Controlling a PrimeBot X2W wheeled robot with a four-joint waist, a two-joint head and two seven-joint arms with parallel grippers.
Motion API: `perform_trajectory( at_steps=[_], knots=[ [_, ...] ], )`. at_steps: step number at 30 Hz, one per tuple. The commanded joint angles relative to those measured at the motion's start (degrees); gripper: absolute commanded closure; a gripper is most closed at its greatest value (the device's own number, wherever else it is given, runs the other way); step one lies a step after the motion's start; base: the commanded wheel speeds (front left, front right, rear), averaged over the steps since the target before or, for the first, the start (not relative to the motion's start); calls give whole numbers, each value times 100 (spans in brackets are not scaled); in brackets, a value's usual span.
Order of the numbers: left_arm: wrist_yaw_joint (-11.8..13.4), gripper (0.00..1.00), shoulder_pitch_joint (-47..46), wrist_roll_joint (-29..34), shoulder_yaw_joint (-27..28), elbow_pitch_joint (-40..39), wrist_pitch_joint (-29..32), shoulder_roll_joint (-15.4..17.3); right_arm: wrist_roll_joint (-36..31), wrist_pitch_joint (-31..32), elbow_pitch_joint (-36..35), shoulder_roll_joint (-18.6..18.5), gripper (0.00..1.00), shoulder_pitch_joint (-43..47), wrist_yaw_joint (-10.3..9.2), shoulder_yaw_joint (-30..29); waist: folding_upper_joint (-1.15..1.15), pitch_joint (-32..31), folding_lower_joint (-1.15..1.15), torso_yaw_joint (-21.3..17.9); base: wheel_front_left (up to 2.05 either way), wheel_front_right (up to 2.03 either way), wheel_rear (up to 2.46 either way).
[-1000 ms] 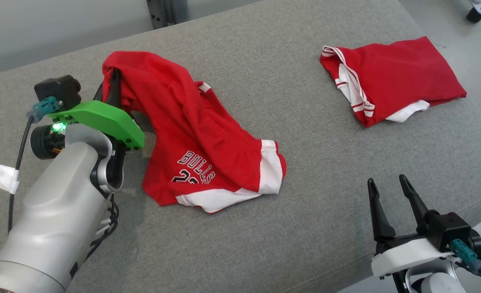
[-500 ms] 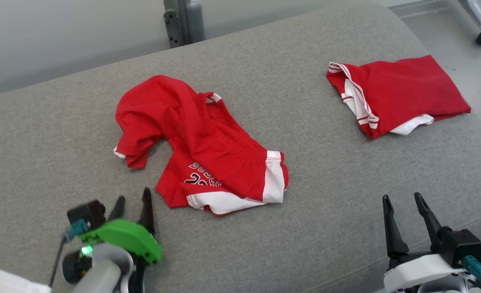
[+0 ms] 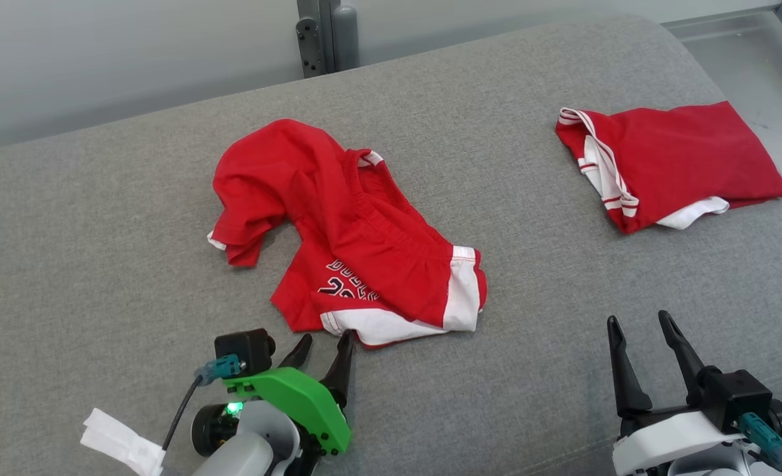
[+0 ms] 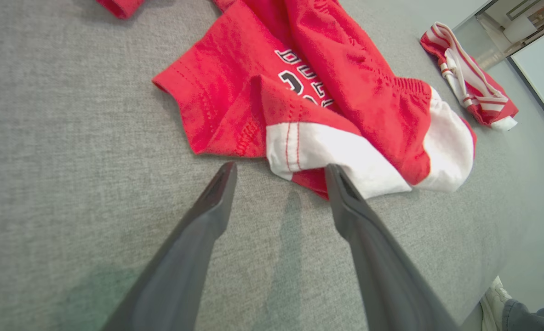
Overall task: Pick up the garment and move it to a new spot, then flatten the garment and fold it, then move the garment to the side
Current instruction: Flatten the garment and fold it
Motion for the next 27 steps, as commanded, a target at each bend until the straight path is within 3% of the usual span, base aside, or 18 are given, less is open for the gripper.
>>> perform_trajectory(
  at_steps=[1,6,8,9,13,17,27],
  knots=[
    [-28,0,-153,18,-3,107,12,-44,18,1,14,-5,0,-84,-9,29,0,63,0,-74,0,0,0],
    [-198,0,-477,75,-44,713,-51,-209,88,1,46,-4,0,-102,-9,25,0,141,0,-202,0,0,0],
    [-308,76,-550,77,-86,880,-24,-248,96,1,48,-3,0,-96,-9,6,0,154,0,-211,0,0,0],
    [-371,100,-565,97,-123,951,-15,-259,101,1,50,-3,0,-85,-9,-9,0,152,0,-205,0,0,0],
    [-537,100,-527,114,-166,996,-99,-241,104,1,56,-3,0,11,-9,-97,0,93,0,-111,0,0,0],
    [-502,100,-263,113,-163,658,-184,-66,66,1,62,-3,0,91,-9,-139,0,-30,0,50,0,0,0],
    [284,100,948,122,-167,-1552,284,1282,-49,1,-17,-16,0,298,-9,-227,0,-207,0,699,0,0,0]
  ],
)
